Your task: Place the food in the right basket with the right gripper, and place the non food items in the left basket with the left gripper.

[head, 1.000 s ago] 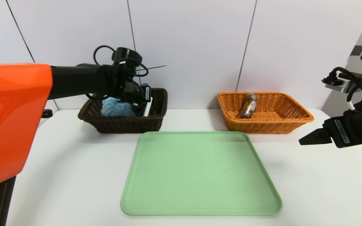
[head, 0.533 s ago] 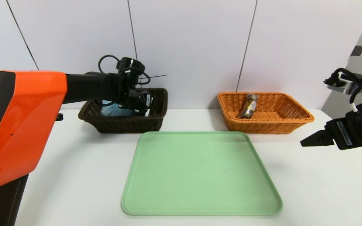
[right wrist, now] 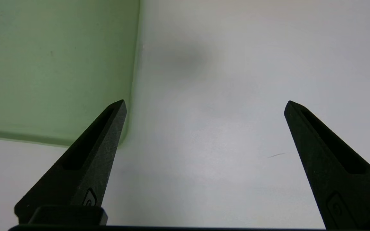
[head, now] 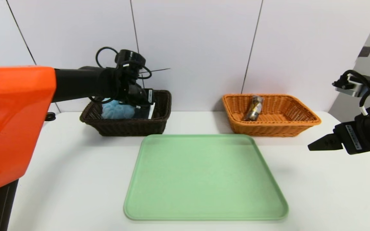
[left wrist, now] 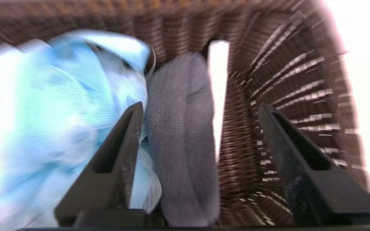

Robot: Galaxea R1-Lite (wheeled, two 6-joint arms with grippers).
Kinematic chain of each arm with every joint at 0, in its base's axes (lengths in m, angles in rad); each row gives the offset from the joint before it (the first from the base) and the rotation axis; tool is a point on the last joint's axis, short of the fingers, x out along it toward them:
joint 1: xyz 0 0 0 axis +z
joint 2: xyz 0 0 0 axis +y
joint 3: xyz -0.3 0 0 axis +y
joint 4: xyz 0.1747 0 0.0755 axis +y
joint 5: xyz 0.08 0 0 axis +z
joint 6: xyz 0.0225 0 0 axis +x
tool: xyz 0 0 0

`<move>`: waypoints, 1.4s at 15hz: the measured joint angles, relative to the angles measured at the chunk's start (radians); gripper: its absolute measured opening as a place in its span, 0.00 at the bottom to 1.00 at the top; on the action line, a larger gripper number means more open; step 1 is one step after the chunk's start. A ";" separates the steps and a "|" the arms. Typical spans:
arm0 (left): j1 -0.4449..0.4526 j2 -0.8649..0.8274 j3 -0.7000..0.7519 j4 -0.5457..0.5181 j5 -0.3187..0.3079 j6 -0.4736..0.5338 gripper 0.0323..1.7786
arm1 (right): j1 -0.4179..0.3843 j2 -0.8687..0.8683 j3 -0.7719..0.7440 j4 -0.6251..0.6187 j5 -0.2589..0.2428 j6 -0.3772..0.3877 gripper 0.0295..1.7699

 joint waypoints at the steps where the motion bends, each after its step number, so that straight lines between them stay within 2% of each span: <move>1: 0.001 -0.024 0.000 0.002 0.008 0.008 0.76 | 0.000 -0.001 0.000 0.000 0.000 0.000 0.96; 6: -0.013 -0.152 0.000 0.008 0.036 0.032 0.85 | -0.001 -0.014 0.000 0.000 0.001 0.001 0.96; 9: -0.044 -0.307 0.043 0.086 0.037 0.031 0.88 | -0.001 -0.037 0.013 0.003 0.001 0.002 0.96; 12: -0.076 -0.531 0.267 0.198 0.028 0.062 0.91 | -0.002 -0.074 0.061 0.001 0.009 -0.004 0.96; 14: -0.089 -0.701 0.470 0.203 0.026 0.105 0.92 | -0.001 -0.101 0.112 -0.013 0.018 -0.019 0.96; 15: -0.092 -0.782 0.569 0.193 0.025 0.122 0.92 | 0.002 -0.114 0.136 -0.041 0.039 -0.024 0.96; 18: -0.048 -1.012 0.801 0.166 0.025 0.150 0.93 | 0.024 -0.175 0.261 -0.233 0.114 -0.030 0.96; 20: 0.043 -1.149 0.902 0.160 0.023 0.166 0.94 | 0.030 -0.244 0.366 -0.388 0.112 -0.044 0.96; 21: 0.087 -1.209 0.942 0.159 0.022 0.171 0.94 | 0.030 -0.289 0.409 -0.443 0.094 -0.050 0.96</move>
